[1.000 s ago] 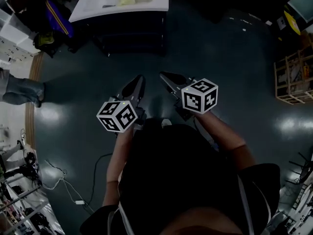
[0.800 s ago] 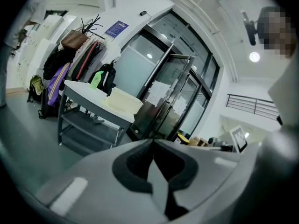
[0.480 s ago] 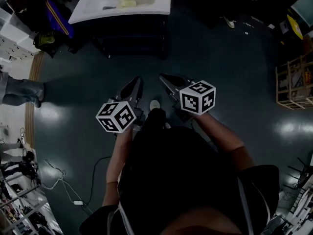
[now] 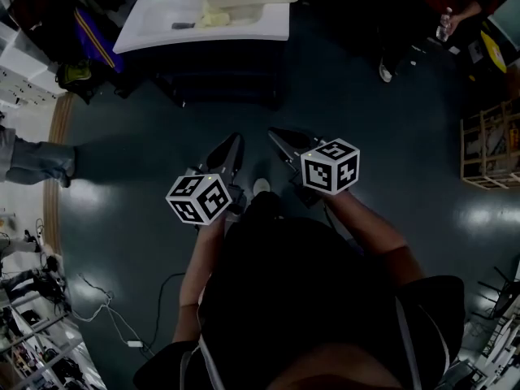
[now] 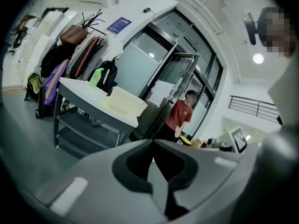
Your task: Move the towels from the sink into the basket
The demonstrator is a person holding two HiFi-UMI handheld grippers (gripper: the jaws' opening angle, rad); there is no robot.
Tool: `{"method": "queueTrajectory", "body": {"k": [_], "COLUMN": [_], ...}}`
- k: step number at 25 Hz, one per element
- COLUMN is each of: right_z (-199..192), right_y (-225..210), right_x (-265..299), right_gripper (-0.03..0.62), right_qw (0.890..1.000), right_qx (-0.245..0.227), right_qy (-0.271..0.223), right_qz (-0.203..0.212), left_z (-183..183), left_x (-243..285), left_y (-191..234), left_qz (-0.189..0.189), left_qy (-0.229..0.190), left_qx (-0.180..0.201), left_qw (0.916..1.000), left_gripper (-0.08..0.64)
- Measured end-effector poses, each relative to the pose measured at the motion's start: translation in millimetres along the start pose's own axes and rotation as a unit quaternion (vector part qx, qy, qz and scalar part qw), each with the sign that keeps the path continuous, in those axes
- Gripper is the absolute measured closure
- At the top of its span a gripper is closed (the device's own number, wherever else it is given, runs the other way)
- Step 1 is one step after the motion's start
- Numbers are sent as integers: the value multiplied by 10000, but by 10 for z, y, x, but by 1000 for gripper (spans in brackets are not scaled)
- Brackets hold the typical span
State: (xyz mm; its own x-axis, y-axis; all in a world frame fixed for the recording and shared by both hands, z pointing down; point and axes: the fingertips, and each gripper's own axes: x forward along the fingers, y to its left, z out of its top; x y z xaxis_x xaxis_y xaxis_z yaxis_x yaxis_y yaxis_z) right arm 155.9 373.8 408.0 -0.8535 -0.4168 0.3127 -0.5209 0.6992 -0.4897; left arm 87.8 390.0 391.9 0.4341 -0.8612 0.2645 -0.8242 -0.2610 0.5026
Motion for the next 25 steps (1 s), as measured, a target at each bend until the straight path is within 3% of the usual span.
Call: {"method": "queueTrajectory", "body": {"k": [15,25], "right_z": [406,527], "right_y": [-329,-365], "right_x": [665,1136], "right_gripper": [600,600], "right_qw": [9996,9995], "right_qx": [-85,-33], "right_qy": [201,300], "right_qz": [-181,-130], "left_z": [416,505], "left_x": [474,688], "left_y": [532,876], "left_qz": [-103,-197], "left_qy": [23,211], "left_qx": [-137,-229], "left_qw": [9998,9993], "left_gripper": [552,553]}}
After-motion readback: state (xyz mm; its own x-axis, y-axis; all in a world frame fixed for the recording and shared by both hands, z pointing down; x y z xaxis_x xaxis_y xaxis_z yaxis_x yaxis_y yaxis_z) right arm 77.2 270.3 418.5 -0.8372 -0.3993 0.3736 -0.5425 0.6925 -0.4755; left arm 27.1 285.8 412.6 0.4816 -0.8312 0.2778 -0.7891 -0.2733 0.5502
